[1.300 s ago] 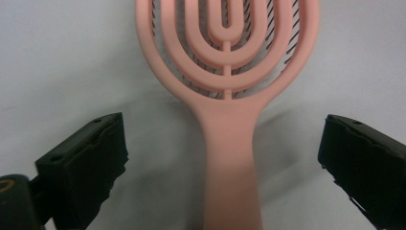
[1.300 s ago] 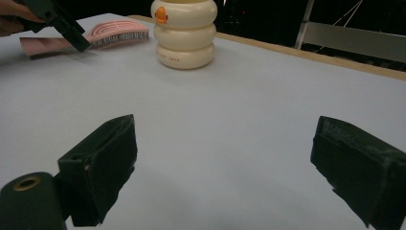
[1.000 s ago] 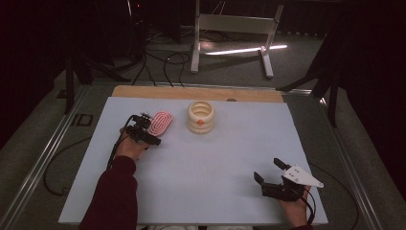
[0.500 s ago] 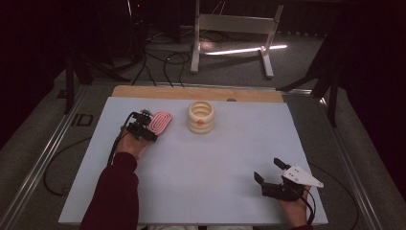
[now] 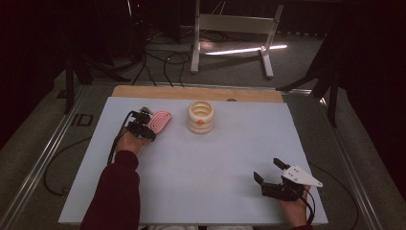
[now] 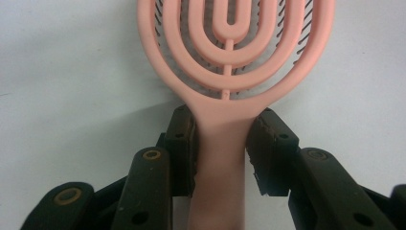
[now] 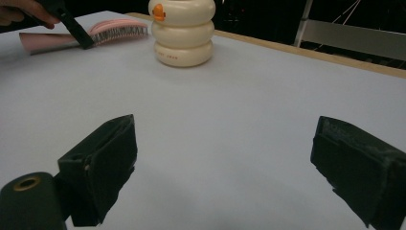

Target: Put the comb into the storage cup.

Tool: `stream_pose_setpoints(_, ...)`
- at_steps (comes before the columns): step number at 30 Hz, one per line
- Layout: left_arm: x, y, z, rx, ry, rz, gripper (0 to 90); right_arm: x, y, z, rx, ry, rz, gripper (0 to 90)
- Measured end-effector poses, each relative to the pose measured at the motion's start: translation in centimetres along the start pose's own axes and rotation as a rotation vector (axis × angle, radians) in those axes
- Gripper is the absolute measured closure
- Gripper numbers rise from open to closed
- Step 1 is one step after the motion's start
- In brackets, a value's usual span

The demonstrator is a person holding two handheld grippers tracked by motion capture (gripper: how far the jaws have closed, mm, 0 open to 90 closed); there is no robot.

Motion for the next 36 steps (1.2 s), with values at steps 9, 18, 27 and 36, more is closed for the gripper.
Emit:
stream_pose_setpoints(9,-0.13,-0.04,-0.17,-0.001,0.018,0.013,66.1,-0.03,0.02,0.01,-0.003,0.001,0.008,8.6)
stream_pose_setpoints(18,-0.21,-0.04,-0.34,0.021,0.025,0.002,68.9,-0.07,-0.05,-0.09,-0.005,0.005,0.008,8.6)
stream_pose_setpoints(27,-0.29,-0.12,-0.65,0.033,0.041,-0.014,69.7,-0.08,-0.06,-0.11,-0.007,0.005,0.009,8.6)
stream_pose_setpoints(36,-0.33,-0.59,-0.79,0.031,0.049,-0.038,69.9,-0.08,-0.09,-0.14,-0.008,0.007,0.007,8.6)
Point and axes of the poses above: each handheld gripper's, and its own axes: y roughly forward along the jaws, x roughly out of its top, z roughly to its left, the point moved 3 cm from there along y, roughly forward along the jaws, and after that the axes turned 14 degrees about -y, right-handed, at the moved point
